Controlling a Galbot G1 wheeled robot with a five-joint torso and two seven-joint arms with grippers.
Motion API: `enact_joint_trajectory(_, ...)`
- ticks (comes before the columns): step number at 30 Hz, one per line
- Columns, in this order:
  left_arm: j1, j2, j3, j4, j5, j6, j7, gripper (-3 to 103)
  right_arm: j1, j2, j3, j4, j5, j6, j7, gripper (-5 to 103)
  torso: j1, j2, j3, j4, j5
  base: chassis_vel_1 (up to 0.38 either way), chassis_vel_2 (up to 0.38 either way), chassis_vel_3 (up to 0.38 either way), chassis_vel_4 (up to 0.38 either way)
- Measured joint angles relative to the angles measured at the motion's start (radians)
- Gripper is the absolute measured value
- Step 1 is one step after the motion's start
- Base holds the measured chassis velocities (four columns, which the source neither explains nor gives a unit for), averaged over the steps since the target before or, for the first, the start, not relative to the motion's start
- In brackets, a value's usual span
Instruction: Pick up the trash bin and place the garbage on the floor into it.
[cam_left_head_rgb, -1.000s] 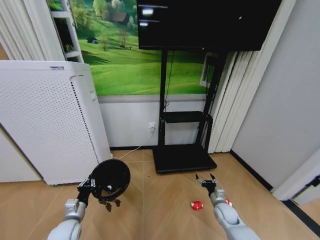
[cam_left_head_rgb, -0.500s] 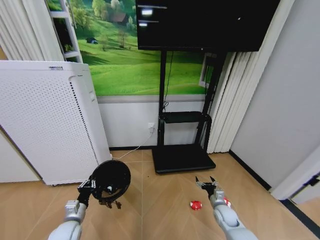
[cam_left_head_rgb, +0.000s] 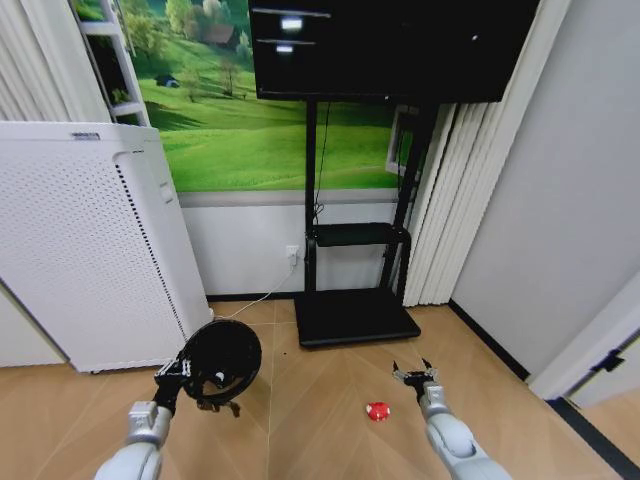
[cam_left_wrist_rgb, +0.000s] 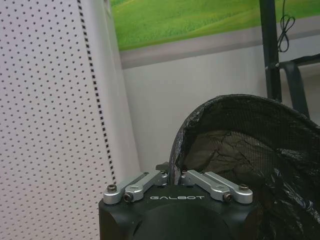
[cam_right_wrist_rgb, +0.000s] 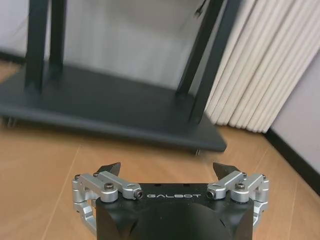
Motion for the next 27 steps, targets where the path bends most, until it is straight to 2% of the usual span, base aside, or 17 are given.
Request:
enact_joint_trajectory(4,0.001,0.013,-0.009,0.026,-0.001,-0.008,-0.001,4,-0.009,-0.020,-0.056,-0.013,0.045,-0.024,0.007,100,0.000,0.000,0.000,-0.0003,-0.0002,0.016,0.029,0.005,-0.007)
enact_joint_trajectory(8,-0.002,0.018,-0.012,0.040,-0.009,-0.012,0.002,4,-0.004,0.002,-0.121,-0.043,0.148,-0.082,0.041,100,0.000,0.000,0.000,-0.0006,0.0000,0.000,0.000,0.000,0.000)
enact_joint_trajectory(10,-0.006,0.019,-0.012,0.044,-0.010,-0.012,0.001,4,0.000,0.010,-0.140,-0.052,0.165,-0.097,0.048,100,0.000,0.000,0.000,-0.0006,0.0002,0.000,0.000,0.000,0.000)
enact_joint_trajectory(20,-0.025,0.028,-0.003,0.075,-0.021,-0.012,0.001,4,0.089,0.064,-0.252,-0.181,0.151,-0.108,0.072,100,0.000,0.000,0.000,-0.0003,-0.0003,0.000,0.000,0.000,0.000)
enact_joint_trajectory(27,-0.032,0.031,0.010,0.089,-0.022,-0.011,0.001,4,0.165,0.133,-0.310,-0.305,0.149,-0.113,0.087,100,0.000,0.000,0.000,-0.0003,-0.0001,0.000,0.000,0.000,0.000)
